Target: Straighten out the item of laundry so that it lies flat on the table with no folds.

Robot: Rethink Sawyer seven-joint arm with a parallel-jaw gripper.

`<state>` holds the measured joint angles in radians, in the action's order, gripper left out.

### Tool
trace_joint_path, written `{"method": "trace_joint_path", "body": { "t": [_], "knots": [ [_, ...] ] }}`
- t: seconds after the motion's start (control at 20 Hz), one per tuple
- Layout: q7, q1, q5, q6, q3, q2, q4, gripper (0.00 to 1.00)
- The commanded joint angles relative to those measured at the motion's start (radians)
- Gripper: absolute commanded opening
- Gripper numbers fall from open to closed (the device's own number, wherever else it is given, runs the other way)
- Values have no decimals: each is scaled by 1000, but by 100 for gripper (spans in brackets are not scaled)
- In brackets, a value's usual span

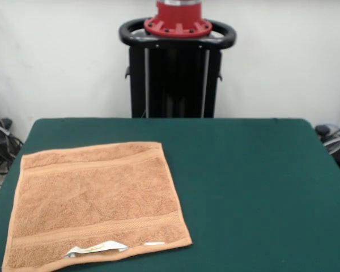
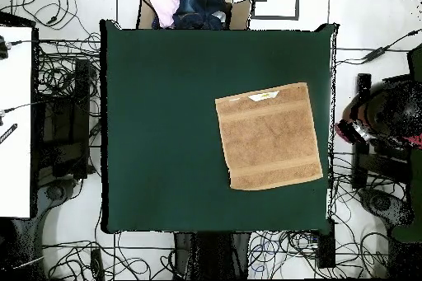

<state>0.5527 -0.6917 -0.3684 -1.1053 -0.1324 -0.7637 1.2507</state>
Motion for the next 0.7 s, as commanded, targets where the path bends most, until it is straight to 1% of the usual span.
{"method": "trace_joint_path", "body": {
  "t": [0.05, 0.1, 0.15, 0.2, 0.7],
  "knots": [
    [359, 50, 43, 96, 94, -99, 300, 100],
    [372, 58, 48, 104, 102, -107, 314, 100],
    [382, 63, 49, 104, 108, -95, 302, 100],
    [392, 70, 53, 111, 117, -99, 312, 100],
    [489, 142, 107, 199, 201, -188, 487, 100]
  ]
}}
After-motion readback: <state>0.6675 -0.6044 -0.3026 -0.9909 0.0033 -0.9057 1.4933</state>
